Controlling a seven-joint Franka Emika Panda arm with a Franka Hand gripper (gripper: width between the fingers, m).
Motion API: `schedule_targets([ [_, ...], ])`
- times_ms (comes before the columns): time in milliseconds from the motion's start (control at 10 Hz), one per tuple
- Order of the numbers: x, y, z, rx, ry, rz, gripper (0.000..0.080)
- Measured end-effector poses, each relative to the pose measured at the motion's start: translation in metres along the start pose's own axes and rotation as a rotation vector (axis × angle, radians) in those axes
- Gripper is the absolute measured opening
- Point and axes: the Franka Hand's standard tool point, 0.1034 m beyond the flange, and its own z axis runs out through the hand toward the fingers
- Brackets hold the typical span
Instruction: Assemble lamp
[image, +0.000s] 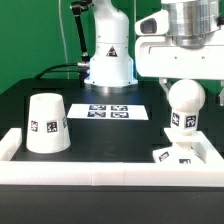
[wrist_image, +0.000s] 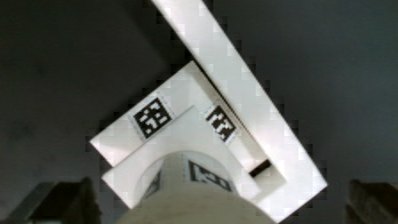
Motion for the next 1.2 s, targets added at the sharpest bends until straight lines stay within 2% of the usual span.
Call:
schedule_targets([
  [400, 0.004, 0.008, -0.001, -0.037, 0.018, -0.499, 0.0698],
  [1000, 0.007, 0.011, 0.000, -0.054, 0.010, -0.963, 0.0698],
  [1200, 0.011, 0.010, 0.000, -0.084, 0.032, -1.250, 0.0698],
])
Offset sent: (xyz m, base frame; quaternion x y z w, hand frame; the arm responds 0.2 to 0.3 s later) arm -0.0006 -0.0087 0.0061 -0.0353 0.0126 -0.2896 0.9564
